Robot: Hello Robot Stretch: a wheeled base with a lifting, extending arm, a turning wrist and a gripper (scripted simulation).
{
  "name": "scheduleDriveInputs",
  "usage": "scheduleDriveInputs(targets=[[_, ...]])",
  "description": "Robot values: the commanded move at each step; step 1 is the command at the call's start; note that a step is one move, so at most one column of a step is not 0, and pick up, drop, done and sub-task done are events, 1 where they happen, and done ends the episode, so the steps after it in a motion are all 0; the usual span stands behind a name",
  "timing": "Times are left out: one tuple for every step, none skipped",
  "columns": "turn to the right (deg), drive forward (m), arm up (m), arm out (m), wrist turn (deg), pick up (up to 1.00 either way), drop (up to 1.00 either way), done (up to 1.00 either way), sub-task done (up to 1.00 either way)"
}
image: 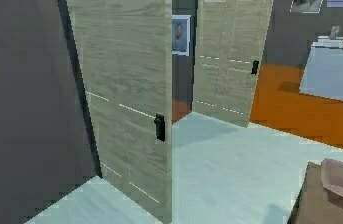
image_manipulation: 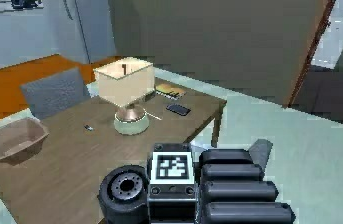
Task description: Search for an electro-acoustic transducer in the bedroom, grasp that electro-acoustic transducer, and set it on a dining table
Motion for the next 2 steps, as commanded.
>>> scheduleDriveInputs(targets=[[-45.0, 0.0, 0.0, 0.0, 0.0, 0.0, 0.0, 0.0, 0.0], [-6.0, 0.0, 0.0, 0.0, 0.0, 0.0, 0.0, 0.0, 0.0]])
